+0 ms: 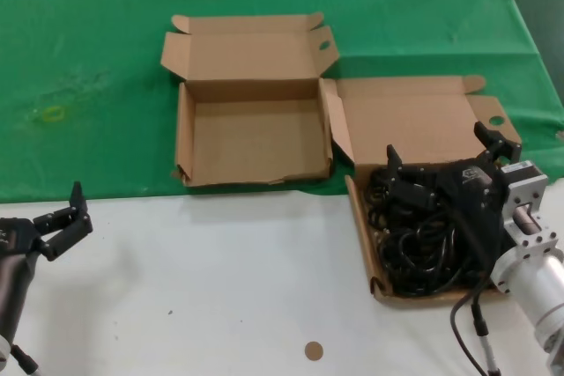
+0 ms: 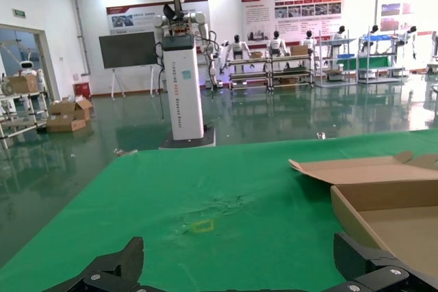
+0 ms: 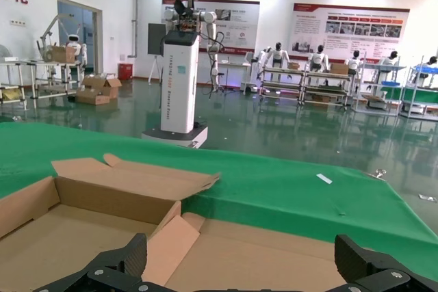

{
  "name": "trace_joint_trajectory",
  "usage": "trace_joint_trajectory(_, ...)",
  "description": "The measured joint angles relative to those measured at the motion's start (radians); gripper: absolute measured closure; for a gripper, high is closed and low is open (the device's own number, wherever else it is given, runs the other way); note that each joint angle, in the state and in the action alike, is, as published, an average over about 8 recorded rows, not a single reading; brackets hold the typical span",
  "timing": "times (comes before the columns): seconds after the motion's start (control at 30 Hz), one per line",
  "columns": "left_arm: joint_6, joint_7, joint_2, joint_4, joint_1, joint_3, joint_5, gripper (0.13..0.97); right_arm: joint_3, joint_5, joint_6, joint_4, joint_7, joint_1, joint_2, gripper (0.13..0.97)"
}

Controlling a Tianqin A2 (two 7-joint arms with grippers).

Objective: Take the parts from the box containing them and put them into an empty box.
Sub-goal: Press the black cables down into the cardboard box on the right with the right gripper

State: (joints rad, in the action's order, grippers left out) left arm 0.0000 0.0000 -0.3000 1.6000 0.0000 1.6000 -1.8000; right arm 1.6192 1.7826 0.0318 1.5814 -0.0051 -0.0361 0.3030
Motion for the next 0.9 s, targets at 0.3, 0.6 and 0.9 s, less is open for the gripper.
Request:
trace_joint_trajectory(0.3,0.0,0.0,0.0,0.0,0.0,0.0,0.0,0.132,0.0,0.0,0.0,0.0,0.0,0.0,0.0,0.129)
trace_joint_trajectory(0.6,0.0,0.0,0.0,0.0,0.0,0.0,0.0,0.145,0.0,0.0,0.0,0.0,0.0,0.0,0.0,0.129)
trace_joint_trajectory(0.9,0.0,0.0,0.0,0.0,0.0,0.0,0.0,0.227,-0.004,-0.004,0.0,-0.002,-0.006,-0.001,-0.005,0.129)
